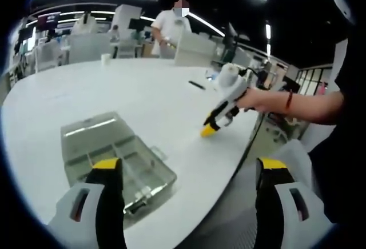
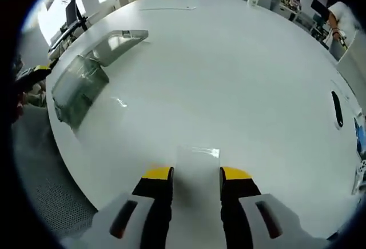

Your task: Insert the divider into the dual guide fixture by aligning both edges with the guide slots and pushing it downward to the bottom, including one-sided entry, uneven engagement, binding, and posture correction.

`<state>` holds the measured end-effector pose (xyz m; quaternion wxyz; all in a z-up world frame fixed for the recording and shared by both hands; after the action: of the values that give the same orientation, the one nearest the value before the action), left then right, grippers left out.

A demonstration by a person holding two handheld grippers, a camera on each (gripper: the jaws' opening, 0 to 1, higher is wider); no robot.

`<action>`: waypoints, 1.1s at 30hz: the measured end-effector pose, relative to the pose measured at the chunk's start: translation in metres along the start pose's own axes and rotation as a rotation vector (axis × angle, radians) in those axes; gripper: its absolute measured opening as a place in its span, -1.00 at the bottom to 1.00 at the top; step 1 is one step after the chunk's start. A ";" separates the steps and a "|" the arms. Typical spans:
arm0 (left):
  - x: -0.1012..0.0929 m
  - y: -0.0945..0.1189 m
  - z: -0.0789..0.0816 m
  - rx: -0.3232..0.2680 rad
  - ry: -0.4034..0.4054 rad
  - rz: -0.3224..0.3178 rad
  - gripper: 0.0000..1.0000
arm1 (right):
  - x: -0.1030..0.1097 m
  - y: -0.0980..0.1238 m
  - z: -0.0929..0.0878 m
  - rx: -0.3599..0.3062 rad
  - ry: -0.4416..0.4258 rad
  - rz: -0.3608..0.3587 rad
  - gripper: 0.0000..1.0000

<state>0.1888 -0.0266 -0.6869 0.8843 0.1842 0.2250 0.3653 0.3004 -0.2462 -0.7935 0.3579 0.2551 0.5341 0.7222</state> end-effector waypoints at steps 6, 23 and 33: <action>-0.002 -0.003 -0.001 0.004 0.000 -0.011 0.88 | -0.001 -0.001 0.004 -0.028 -0.017 -0.007 -0.46; -0.002 -0.003 0.005 -0.012 0.001 -0.014 0.88 | 0.009 0.008 0.008 -0.147 -0.050 0.023 -0.49; -0.004 -0.006 0.009 -0.031 0.016 -0.023 0.85 | 0.014 0.014 0.021 -0.250 -0.062 0.050 -0.48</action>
<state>0.1943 -0.0353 -0.6817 0.8893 0.1652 0.2284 0.3601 0.3039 -0.2253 -0.7739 0.3851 0.2440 0.4218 0.7837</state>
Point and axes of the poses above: the point that each gripper's makers call its tool centre point, and the gripper's own axes: y roughly backward along the fingers, x roughly to its left, z roughly out of its top, the point moved 3 cm from there along y, roughly backward along the fingers, and after that the axes turned 4 degrees about x, right-handed, at the moved point
